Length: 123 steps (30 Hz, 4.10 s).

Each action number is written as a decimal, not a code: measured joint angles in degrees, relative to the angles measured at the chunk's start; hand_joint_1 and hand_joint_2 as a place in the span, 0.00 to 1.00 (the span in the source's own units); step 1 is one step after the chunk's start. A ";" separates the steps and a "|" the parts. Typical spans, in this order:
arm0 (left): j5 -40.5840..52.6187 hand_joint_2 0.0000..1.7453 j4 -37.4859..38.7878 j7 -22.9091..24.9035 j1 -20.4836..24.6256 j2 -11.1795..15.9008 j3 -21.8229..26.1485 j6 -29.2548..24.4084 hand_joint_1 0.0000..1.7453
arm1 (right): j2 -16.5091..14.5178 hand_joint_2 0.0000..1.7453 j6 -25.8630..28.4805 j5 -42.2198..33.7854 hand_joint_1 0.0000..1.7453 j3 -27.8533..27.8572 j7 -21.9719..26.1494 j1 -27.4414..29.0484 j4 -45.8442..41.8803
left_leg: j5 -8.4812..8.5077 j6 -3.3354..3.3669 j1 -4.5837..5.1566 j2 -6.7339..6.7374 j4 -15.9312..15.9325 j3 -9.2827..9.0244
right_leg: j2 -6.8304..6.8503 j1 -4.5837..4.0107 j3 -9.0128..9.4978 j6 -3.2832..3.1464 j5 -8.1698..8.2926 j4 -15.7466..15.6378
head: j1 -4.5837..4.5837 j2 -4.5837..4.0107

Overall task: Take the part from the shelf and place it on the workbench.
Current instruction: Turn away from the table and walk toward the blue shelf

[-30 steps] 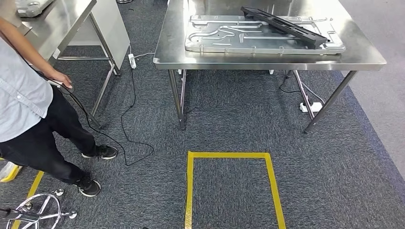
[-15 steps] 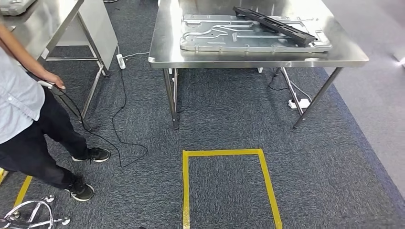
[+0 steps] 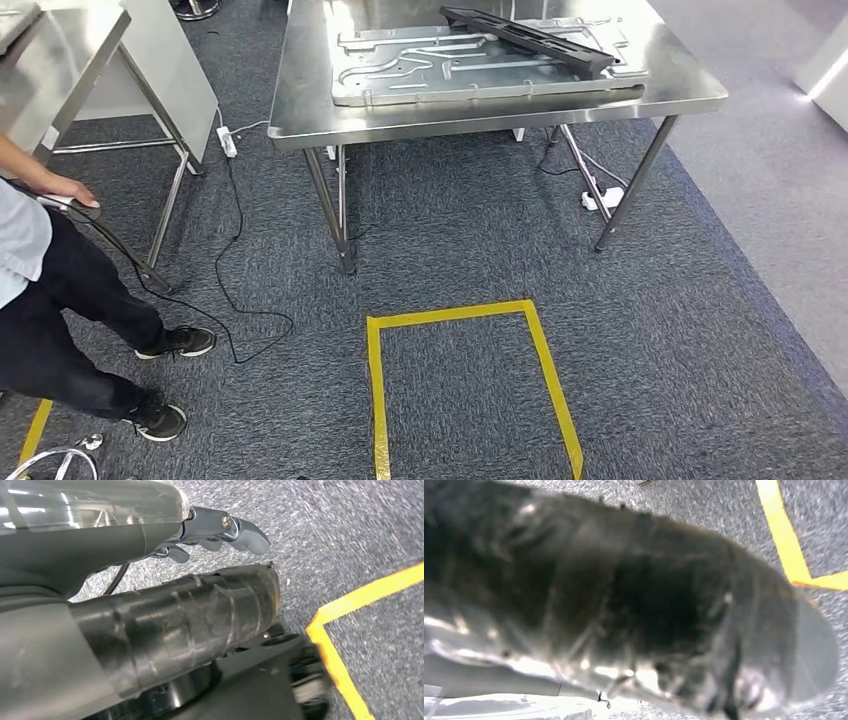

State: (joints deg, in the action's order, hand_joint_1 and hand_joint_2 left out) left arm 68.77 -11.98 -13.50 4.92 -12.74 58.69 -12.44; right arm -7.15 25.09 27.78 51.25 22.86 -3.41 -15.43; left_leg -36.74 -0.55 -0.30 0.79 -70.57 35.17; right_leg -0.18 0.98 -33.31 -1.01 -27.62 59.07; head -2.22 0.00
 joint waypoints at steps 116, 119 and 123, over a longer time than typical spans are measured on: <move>-0.19 0.00 -0.02 -0.65 -0.60 0.51 1.16 -0.02 0.00 | -2.80 0.00 -2.09 4.66 0.00 0.31 -4.71 0.66 1.25 | 6.75 2.91 0.16 4.05 12.86 -5.87 | 2.81 -0.41 -1.35 3.02 -0.77 3.59 | -0.26 0.00; -0.21 0.00 -0.02 -0.78 -0.43 0.49 1.15 0.21 0.00 | -2.80 0.00 -2.08 4.68 0.00 0.31 -4.65 0.56 1.24 | 6.34 2.14 0.55 5.53 12.83 -6.35 | 3.65 -1.15 0.23 2.03 -0.16 0.08 | -0.22 0.00; -0.26 0.00 -0.02 -0.97 -0.16 0.48 1.16 0.34 0.00 | -2.80 0.00 -2.08 4.73 0.00 0.31 -4.61 0.59 1.24 | 3.47 1.10 0.19 3.63 9.44 -5.43 | 1.25 -0.58 0.60 0.67 0.36 -0.73 | -0.12 0.00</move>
State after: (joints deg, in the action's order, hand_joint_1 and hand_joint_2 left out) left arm 68.51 -11.99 -14.47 4.75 -12.26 59.85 -12.10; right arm -9.94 23.00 32.51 51.56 18.26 -2.82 -14.19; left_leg -33.27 0.55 -0.11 4.41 -61.14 29.74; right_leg 1.07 0.39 -32.71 -0.34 -27.26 58.33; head -2.34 0.00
